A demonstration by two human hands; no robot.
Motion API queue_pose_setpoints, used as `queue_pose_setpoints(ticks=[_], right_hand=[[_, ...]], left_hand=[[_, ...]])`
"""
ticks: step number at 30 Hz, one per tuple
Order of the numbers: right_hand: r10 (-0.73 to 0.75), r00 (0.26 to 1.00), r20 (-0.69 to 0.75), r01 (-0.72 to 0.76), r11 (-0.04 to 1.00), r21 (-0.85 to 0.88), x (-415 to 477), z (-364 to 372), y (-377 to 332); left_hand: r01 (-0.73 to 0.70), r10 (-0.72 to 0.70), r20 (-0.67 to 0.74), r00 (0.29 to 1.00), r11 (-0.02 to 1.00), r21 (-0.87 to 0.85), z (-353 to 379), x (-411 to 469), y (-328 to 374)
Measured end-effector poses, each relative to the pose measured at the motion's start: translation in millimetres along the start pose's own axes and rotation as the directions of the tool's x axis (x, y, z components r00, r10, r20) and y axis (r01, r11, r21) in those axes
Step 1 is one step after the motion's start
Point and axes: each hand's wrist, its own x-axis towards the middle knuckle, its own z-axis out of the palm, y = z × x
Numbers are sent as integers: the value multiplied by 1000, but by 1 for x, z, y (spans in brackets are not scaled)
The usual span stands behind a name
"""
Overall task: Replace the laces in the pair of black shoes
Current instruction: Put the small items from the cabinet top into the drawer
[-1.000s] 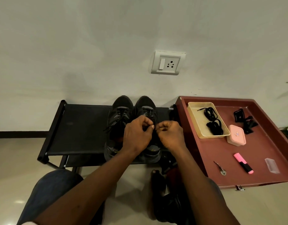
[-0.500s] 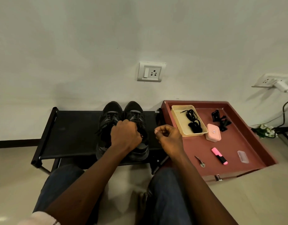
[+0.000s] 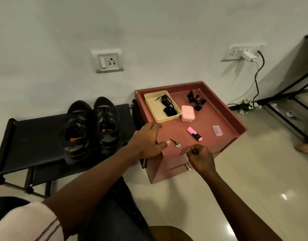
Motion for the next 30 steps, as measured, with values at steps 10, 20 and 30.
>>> queue_pose_setpoints(ticks=[10, 20, 30], right_hand=[[255, 965, 64, -220, 916, -334, 58, 11, 102], [195, 977, -86, -211, 944, -252, 98, 39, 119], [226, 968, -113, -240, 960, -142, 92, 40, 118]], left_hand=[[-14, 24, -27, 999, 942, 337, 106, 60, -3], [-56, 98, -201, 975, 977, 205, 122, 61, -13], [-60, 99, -204, 974, 980, 189, 121, 60, -14]])
